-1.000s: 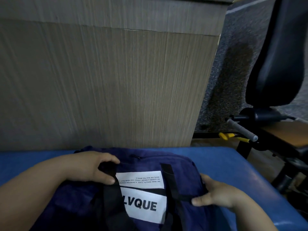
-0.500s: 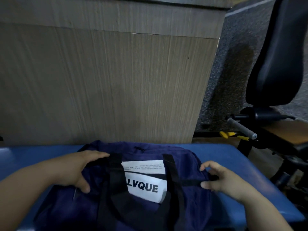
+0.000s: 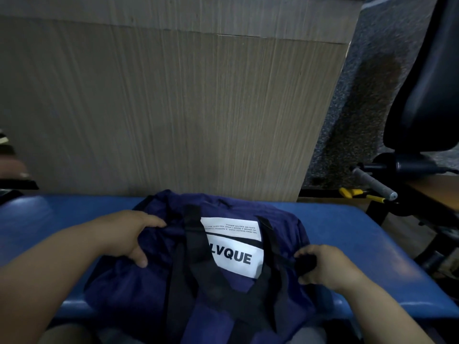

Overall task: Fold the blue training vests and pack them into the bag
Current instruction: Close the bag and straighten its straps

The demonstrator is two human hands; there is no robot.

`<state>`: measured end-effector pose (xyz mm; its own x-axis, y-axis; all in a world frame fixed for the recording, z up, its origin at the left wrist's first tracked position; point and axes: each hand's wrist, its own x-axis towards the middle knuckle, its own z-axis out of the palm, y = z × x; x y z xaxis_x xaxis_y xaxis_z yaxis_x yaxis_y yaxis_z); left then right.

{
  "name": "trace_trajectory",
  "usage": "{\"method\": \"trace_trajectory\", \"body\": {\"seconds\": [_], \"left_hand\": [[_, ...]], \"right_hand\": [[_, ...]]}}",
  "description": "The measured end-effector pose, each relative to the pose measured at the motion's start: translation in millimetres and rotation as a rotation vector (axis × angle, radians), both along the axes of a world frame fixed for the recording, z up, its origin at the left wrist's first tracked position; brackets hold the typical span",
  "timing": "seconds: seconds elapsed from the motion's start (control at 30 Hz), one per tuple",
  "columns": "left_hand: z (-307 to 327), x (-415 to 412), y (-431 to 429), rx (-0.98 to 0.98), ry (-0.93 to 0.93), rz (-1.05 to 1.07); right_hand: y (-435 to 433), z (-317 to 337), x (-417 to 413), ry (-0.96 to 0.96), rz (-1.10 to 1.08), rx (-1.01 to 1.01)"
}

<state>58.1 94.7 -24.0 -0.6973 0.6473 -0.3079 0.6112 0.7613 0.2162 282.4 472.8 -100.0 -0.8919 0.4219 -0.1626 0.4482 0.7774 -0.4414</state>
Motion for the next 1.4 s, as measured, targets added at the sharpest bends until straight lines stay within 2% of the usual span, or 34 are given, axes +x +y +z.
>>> {"method": "trace_trajectory", "body": {"seconds": [0.2, 0.33, 0.5, 0.67, 0.8, 1.03, 1.17, 1.27, 1.4], "left_hand": [[-3.1, 5.2, -8.8, 0.069, 0.092, -0.040], [-5.3, 9.8, -14.0, 0.165, 0.077, -0.056], [2.5, 12.1, -20.1, 0.297, 0.144, -0.033], [9.3, -0.6, -17.2, 0.469, 0.203, 0.127], [28.0, -3.8, -3.9, 0.634, 0.124, 0.243], [59.6, -21.1, 24.2, 0.831, 0.212, 0.355], [60.6, -22.2, 40.1, 0.917, 0.321, 0.438], [44.5, -17.9, 47.7, 0.856, 0.232, 0.442], [23.3, -13.9, 54.1, 0.672, -0.059, 0.331]], "right_hand": [[-2.7, 0.8, 13.7, -0.007, -0.033, -0.280], [-9.8, 4.9, 12.5, 0.055, -0.075, -0.208], [-15.8, 24.4, 9.7, 0.113, -0.177, 0.079], [-17.3, 57.1, -7.3, 0.398, -0.298, 0.240], [-6.9, 96.0, -37.3, 0.590, -0.322, 0.245], [13.6, 168.1, -83.2, 0.691, -0.352, 0.237], [16.0, 181.1, -93.8, 0.741, -0.357, 0.159], [19.6, 166.6, -98.4, 0.685, -0.373, 0.116], [40.5, 121.6, -96.8, 0.501, -0.408, -0.028]]}}
